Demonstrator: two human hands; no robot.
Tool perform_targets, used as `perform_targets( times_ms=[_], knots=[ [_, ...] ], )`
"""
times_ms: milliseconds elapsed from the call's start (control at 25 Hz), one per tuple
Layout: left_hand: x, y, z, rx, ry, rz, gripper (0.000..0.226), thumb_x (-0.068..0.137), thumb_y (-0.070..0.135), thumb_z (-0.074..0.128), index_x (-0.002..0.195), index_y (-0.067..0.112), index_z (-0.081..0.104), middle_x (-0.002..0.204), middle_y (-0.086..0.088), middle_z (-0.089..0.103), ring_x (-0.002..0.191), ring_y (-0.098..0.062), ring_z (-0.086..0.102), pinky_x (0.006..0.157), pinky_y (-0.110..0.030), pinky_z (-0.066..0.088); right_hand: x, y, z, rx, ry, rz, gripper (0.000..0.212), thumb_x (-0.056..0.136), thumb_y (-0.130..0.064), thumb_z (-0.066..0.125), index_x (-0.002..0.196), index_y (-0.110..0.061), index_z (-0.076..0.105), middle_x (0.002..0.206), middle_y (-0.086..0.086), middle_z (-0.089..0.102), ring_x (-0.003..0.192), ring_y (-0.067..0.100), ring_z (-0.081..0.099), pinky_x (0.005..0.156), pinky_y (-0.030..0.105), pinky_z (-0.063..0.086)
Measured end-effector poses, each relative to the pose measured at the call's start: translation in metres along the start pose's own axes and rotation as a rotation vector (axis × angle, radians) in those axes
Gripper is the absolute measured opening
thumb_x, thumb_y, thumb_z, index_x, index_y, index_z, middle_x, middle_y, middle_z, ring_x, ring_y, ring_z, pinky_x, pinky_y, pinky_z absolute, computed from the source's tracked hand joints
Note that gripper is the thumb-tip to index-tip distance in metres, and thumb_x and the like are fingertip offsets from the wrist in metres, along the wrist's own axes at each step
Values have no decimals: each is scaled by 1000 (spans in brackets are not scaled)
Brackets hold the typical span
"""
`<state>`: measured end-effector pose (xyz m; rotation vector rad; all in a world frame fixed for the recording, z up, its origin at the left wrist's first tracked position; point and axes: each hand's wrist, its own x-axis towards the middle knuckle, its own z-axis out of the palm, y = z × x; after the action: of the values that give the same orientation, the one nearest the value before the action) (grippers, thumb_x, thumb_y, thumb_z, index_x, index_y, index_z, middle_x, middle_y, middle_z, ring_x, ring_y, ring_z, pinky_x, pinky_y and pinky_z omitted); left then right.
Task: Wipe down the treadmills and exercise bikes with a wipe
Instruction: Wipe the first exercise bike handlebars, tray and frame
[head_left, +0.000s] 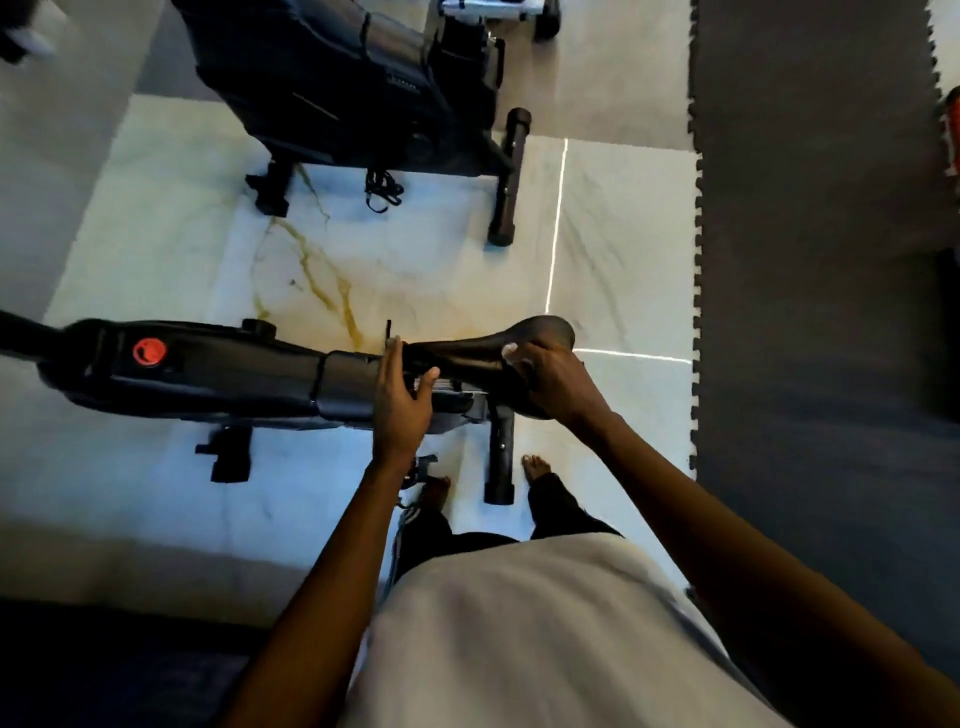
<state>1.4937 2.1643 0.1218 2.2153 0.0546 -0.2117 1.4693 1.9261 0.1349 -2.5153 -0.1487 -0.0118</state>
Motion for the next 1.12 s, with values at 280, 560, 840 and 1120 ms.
perform_targets(
  times_ms=[280,560,840,1120],
  knots=[
    [-37,43,44,-103,204,-246,86,96,32,67,161,14,13,168,-4,11,154,-25,14,117,-39,25,-37,32,-25,-29,-137,-267,24,88,-5,72,111,-3,71,110,18,67,95,36,64,73,37,58],
    [-49,63,73,-139,204,-267,94,97,30,65,161,18,-2,169,-2,-6,151,-35,19,111,-54,35,-16,44,-50,53,-96,-70,17,91,-5,66,105,-10,75,108,11,71,94,31,67,78,33,53],
    [-78,72,117,-359,168,-311,79,102,26,56,161,21,5,140,-18,57,122,-34,59,94,-38,50,-1,39,-53,-31,-248,-190,20,95,-11,61,109,-11,74,115,7,71,101,26,68,84,20,48],
    [-104,80,140,-347,161,-319,63,104,25,51,157,35,18,142,-11,58,125,-33,58,101,-44,49,28,23,-40,-38,-276,-325,27,91,-4,60,113,-12,73,111,8,71,104,29,64,92,28,44]
  ],
)
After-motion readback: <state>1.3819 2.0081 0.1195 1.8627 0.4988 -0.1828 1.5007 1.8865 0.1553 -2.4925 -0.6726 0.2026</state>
